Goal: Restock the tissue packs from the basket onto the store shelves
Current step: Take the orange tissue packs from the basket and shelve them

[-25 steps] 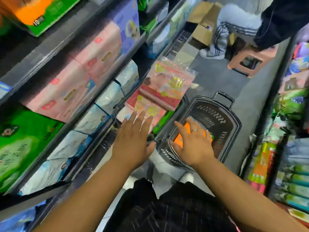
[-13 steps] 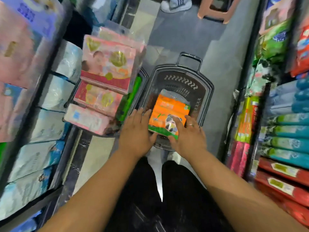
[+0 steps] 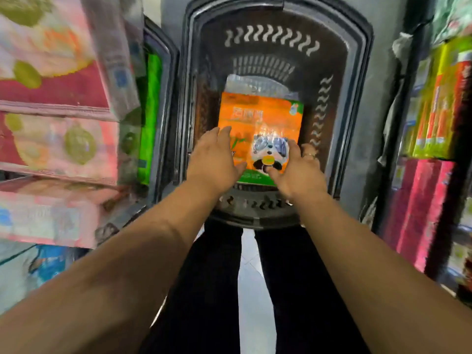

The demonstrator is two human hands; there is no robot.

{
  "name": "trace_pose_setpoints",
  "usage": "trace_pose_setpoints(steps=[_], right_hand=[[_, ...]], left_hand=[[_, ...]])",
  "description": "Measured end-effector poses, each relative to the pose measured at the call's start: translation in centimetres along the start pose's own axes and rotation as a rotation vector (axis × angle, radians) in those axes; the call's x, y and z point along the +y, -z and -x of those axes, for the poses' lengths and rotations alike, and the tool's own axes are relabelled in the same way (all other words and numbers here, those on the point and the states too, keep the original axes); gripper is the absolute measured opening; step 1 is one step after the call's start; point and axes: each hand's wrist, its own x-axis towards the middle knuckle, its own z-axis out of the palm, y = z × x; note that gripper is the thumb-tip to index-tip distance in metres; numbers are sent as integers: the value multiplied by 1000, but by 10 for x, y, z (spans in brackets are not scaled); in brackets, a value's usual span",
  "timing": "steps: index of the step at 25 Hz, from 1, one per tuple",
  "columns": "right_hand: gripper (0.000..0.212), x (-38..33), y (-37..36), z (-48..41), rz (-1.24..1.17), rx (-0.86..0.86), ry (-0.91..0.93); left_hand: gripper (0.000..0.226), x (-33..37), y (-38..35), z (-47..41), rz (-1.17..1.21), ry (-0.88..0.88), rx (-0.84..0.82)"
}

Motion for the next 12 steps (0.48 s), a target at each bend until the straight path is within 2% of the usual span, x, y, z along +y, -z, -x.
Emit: trace_pose_setpoints(steps=[3, 8, 12], right_hand=[[93, 10, -38, -47, -113, -13, -66], [110, 25, -88, -111, -434, -53, -251], [123, 25, -107, -139, -529, -49, -357]], left_hand=[[84, -15, -41, -35, 53, 59, -16], [96, -36, -105, -86, 159, 230, -44], [110, -48, -124, -106, 374, 481, -102]])
